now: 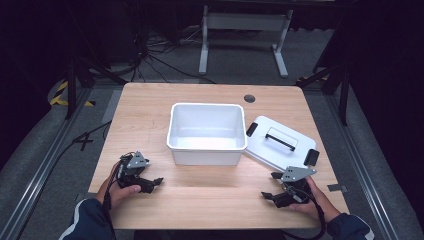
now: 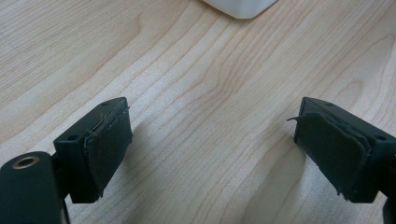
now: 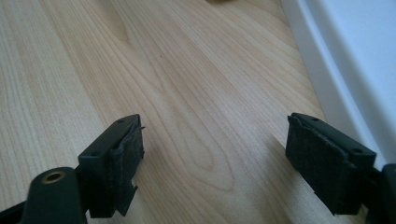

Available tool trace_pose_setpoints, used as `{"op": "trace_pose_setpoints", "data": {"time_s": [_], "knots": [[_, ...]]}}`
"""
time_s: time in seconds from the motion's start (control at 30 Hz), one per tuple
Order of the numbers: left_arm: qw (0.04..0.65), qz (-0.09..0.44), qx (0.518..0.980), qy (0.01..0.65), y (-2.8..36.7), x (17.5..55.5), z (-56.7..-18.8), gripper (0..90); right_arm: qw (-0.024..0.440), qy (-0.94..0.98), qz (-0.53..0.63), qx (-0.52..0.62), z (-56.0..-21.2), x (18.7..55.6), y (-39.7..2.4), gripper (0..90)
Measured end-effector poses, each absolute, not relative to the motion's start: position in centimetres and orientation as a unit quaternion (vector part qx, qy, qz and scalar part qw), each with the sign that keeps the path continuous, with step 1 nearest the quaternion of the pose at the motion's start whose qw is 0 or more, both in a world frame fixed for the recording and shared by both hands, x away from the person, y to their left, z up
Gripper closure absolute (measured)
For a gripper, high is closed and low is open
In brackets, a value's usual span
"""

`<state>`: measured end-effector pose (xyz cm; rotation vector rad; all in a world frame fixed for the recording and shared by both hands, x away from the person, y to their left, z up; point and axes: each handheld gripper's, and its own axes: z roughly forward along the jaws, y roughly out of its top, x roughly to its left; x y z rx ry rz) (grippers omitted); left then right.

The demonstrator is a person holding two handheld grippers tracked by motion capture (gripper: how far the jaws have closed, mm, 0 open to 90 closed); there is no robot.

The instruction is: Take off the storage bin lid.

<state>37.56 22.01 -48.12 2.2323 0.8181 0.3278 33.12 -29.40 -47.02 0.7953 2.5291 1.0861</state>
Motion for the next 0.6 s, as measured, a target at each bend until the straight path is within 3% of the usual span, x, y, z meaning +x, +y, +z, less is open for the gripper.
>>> {"op": "trace_pose_setpoints", "data": {"time_s": [0.6], "knots": [[0.360, 0.125, 0.870, 0.315, 22.05, 37.61, -48.06, 11.5, 0.141, 0.872, 0.373, 0.283, -47.02, 33.20, -29.42, 17.4]]}}
